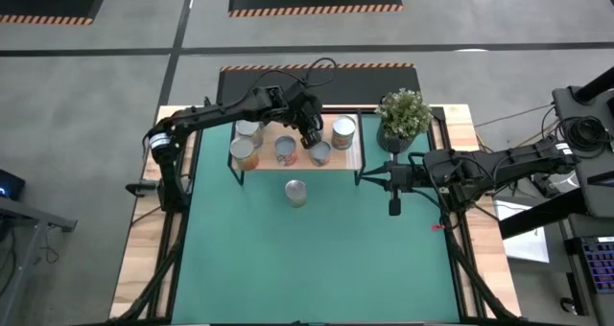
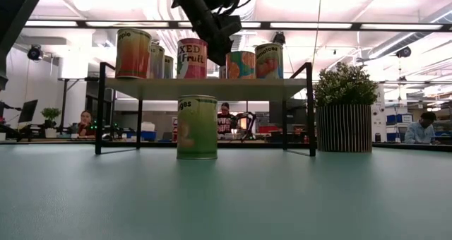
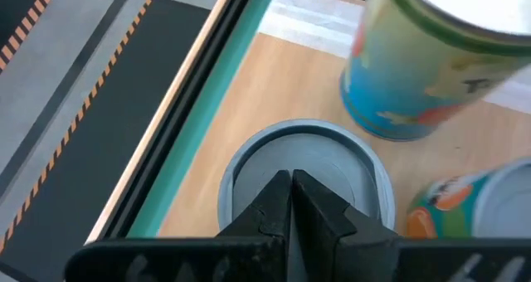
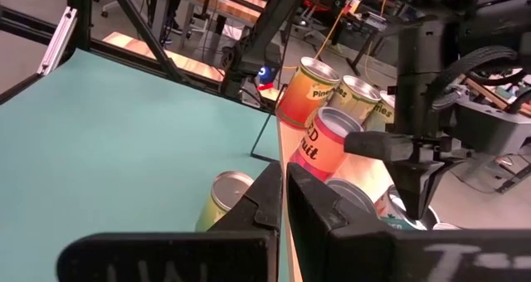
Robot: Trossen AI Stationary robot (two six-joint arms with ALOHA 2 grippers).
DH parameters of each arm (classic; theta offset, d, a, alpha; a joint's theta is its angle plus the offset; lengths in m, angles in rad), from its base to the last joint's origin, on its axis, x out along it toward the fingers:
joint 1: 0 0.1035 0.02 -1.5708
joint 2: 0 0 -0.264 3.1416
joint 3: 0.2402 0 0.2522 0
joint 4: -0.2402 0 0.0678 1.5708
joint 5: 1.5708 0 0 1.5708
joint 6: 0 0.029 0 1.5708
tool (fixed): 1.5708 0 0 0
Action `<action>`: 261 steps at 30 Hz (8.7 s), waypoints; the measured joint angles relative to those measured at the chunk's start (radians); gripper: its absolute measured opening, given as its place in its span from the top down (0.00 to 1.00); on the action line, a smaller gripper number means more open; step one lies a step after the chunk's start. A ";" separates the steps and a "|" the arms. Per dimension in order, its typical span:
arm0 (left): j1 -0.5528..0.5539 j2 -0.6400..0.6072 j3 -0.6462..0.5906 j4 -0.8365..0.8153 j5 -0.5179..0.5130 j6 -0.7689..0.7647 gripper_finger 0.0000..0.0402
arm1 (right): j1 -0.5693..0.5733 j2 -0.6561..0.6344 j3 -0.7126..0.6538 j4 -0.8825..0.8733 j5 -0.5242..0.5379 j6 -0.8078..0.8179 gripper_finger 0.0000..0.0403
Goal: Pick and place cans onto a shelf
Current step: Adjust the canned goods on the shelf, then put the large canned oranges on the shelf
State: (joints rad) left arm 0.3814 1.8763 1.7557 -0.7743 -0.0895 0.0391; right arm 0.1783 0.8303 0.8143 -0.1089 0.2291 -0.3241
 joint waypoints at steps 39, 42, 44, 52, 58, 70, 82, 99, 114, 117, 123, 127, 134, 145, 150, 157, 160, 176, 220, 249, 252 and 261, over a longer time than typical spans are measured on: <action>-0.246 -0.052 -0.011 -0.003 -0.070 -0.026 1.00 | 0.000 0.000 0.000 -0.008 0.000 0.000 0.98; -0.248 -0.047 -0.011 -0.003 -0.138 -0.043 1.00 | 0.000 0.000 0.000 -0.008 0.000 0.001 0.98; -0.247 -0.042 -0.011 -0.004 -0.163 -0.051 1.00 | 0.000 0.000 0.000 -0.007 0.000 0.001 0.98; -0.248 -0.029 -0.011 -0.018 -0.164 -0.056 1.00 | 0.000 0.000 0.000 -0.007 0.000 0.000 0.98; -0.247 -0.027 -0.011 -0.056 -0.165 -0.077 1.00 | 0.000 0.000 0.000 -0.007 0.000 0.002 0.98; -0.247 -0.029 -0.010 -0.089 -0.166 -0.086 1.00 | 0.000 0.000 0.000 -0.007 0.000 0.002 0.98; -0.247 -0.030 -0.002 -0.112 -0.167 -0.105 1.00 | 0.000 0.000 0.000 -0.007 0.000 0.002 0.98; -0.252 -0.060 -0.002 -0.120 -0.216 -0.103 1.00 | 0.000 0.000 0.000 -0.007 0.000 0.000 0.98; -0.510 -0.157 -0.018 -0.079 -0.217 0.026 1.00 | 0.000 0.000 0.000 -0.010 0.000 0.003 0.98; -0.586 -0.161 -0.035 -0.074 -0.217 0.041 1.00 | 0.000 0.000 0.000 -0.010 0.000 0.014 0.98; -0.684 -0.225 -0.220 -0.006 -0.217 0.017 1.00 | 0.000 0.000 0.000 -0.009 0.000 0.025 0.98; -0.711 -0.328 -0.382 0.076 -0.216 -0.071 1.00 | 0.001 0.000 0.000 -0.009 0.000 0.054 0.98; -0.733 -0.472 -0.634 0.099 -0.216 -0.234 1.00 | 0.008 0.003 0.000 -0.009 0.002 0.161 0.98; -0.750 -0.512 -0.994 0.555 -0.215 -0.353 1.00 | 0.149 0.076 0.001 -0.025 0.008 0.300 0.98; -0.749 -0.501 -1.066 0.670 -0.245 -0.436 0.95 | 0.192 0.140 0.001 -0.044 0.039 0.332 0.98; -0.748 -0.477 -1.083 0.681 -0.272 -0.533 0.77 | 0.226 0.189 0.001 -0.043 0.088 0.324 0.98; -0.748 -0.456 -1.083 0.681 -0.310 -0.557 0.64 | 0.234 0.192 0.001 -0.044 0.088 0.323 0.98; -0.733 -0.247 -1.081 0.879 -0.646 -0.654 0.15 | 0.245 0.170 0.001 -0.079 0.114 0.274 0.98; -0.708 -0.063 -1.081 1.328 -0.493 -0.333 0.42 | 0.245 0.175 -0.026 -0.096 0.149 0.360 0.98; -0.707 0.036 -1.081 1.575 -0.415 -0.165 0.42 | 0.211 0.607 0.042 0.127 0.262 0.526 0.15; -0.707 0.048 -1.081 1.600 -0.415 -0.167 0.42 | 0.199 0.616 0.042 0.130 0.229 0.545 0.11; -0.707 0.052 -1.081 1.606 -0.415 -0.167 0.42 | 0.169 0.695 0.042 0.159 0.183 0.542 0.10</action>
State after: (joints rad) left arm -0.3252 1.9285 0.6743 0.8314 -0.5041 -0.1280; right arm 0.3474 1.5255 0.8566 0.0504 0.4117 0.2182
